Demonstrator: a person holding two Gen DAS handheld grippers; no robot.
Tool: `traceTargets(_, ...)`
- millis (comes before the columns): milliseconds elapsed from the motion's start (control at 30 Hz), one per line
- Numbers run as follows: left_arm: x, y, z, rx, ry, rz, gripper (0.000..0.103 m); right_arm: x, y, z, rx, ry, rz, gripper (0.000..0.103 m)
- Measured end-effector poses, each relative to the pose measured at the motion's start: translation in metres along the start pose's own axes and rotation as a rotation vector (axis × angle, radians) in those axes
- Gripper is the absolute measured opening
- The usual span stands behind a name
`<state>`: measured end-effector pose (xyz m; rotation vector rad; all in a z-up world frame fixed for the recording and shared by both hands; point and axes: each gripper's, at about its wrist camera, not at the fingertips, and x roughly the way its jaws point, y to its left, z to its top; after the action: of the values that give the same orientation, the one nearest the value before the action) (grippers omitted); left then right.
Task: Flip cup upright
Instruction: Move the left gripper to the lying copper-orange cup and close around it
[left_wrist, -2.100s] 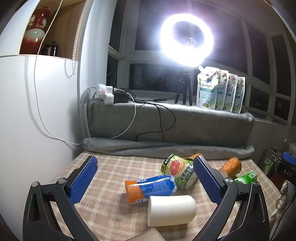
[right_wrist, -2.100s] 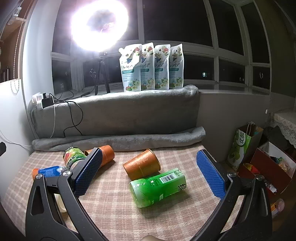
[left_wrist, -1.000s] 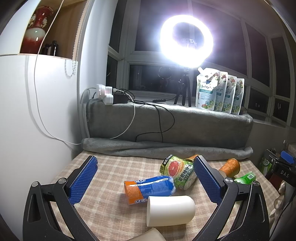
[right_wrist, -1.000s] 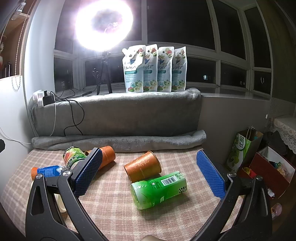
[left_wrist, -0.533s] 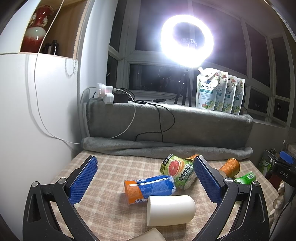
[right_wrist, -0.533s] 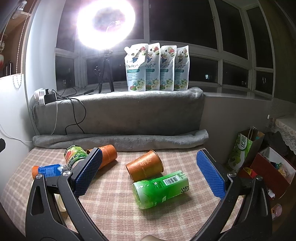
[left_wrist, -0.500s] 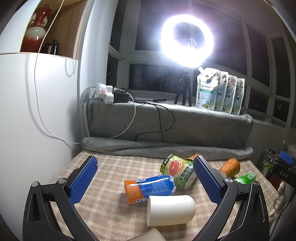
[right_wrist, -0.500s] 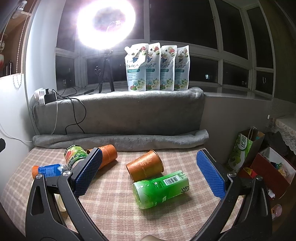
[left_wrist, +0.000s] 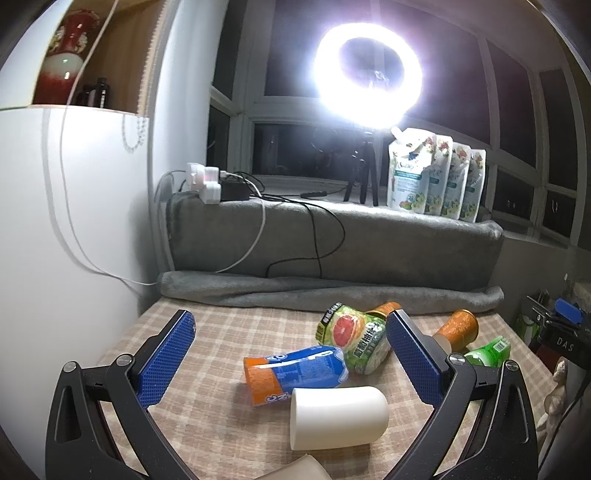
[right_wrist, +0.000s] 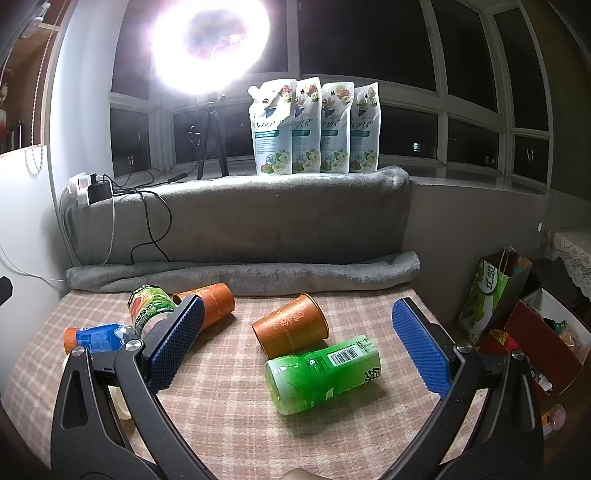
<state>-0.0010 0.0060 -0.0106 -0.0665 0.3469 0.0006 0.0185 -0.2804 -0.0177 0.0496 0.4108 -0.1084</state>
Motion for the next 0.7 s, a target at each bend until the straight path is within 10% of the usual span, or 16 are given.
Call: traceTargets(700, 0.088, -0.101, 0.009, 0.201, 0.238, -0.325, 0.102, 0.017, -0.047, -0.017, 0.032, 0.058, -0.013, 0.103)
